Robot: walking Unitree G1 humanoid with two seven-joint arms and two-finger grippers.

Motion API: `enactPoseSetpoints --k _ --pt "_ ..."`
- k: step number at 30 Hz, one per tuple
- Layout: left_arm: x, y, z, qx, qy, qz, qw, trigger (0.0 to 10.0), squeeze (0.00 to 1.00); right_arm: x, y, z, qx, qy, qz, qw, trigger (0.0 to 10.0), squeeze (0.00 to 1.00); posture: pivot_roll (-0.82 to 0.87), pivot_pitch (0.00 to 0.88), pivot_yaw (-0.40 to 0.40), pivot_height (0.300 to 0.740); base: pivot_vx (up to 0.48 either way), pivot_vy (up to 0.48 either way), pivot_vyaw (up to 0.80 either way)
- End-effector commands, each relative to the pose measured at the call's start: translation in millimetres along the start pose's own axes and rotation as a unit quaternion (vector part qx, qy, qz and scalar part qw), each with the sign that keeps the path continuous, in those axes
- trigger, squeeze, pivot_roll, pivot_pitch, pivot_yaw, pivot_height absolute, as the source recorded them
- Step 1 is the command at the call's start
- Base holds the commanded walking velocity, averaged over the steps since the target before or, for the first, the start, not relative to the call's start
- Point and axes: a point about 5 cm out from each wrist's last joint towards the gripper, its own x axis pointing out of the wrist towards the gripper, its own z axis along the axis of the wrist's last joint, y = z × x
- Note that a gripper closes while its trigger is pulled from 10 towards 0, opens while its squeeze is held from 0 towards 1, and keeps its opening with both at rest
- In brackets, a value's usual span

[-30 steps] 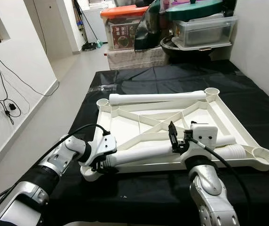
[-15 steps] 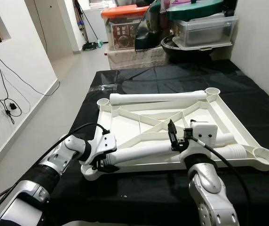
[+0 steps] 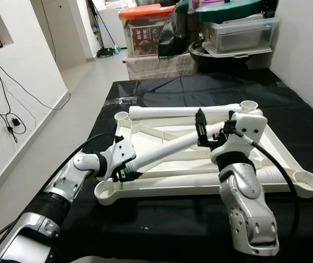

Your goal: Building children table

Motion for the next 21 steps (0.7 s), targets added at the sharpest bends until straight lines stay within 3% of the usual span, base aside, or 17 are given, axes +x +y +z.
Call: enactPoseSetpoints --k 1,4,5,6,7,8,10,12,21 --pt "-4.5 3.6 -0.9 -0.002 -0.015 0.05 0.999 10.0 0.0 1.8 4.5 -4.4 0.047 0.019 0.016 0.999 10.0 1.0 0.13 0.0 0.072 0.74 0.0 0.0 0.0" --pt "-4.5 3.6 -0.9 -0.002 -0.015 0.05 0.999 10.0 0.0 1.8 4.5 -4.4 0.047 0.019 0.016 0.999 10.0 1.0 0.13 0.0 0.072 0.74 0.0 0.0 0.0" --pt "-6.4 3.3 -1.8 -0.001 -0.025 0.089 0.996 10.0 0.0 1.0 6.5 -9.9 0.104 0.04 0.031 0.993 10.0 0.0 0.12 0.0 0.063 0.74 0.0 0.0 0.0" --pt "-6.4 3.3 -1.8 -0.001 -0.025 0.089 0.996 10.0 0.0 1.0 6.5 -9.9 0.104 0.04 0.031 0.993 10.0 0.0 0.12 0.0 0.063 0.74 0.0 0.0 0.0" --pt "-8.9 2.7 -2.9 0.0 -0.031 0.123 0.992 10.0 0.0 0.4 7.1 -13.5 0.146 0.054 0.04 0.987 10.0 0.0 0.12 0.0 0.062 0.74 0.0 0.0 0.0" --pt "-8.9 2.7 -2.9 0.0 -0.031 0.123 0.992 10.0 0.0 0.4 7.1 -13.5 0.146 0.054 0.04 0.987 10.0 0.0 0.12 0.0 0.062 0.74 0.0 0.0 0.0" --pt "-16.4 1.5 -0.6 0.006 -0.059 0.184 0.981 10.0 0.0 0.9 9.3 -18.0 0.24 0.077 0.063 0.966 10.0 0.0 0.12 0.0 0.05 0.74 0.0 0.0 0.0" --pt "-18.6 0.3 1.9 0.009 -0.071 0.2 0.977 10.0 0.0 1.2 10.6 -18.5 0.266 0.082 0.074 0.958 10.0 0.0 0.12 0.0 0.047 0.74 0.0 0.0 0.0" --pt "-19.0 -10.3 14.4 0.025 -0.11 0.22 0.969 10.0 0.0 3.0 17.1 -20.0 0.307 0.098 0.112 0.94 10.0 0.0 0.13 0.0 0.029 0.74 0.0 0.0 0.0"
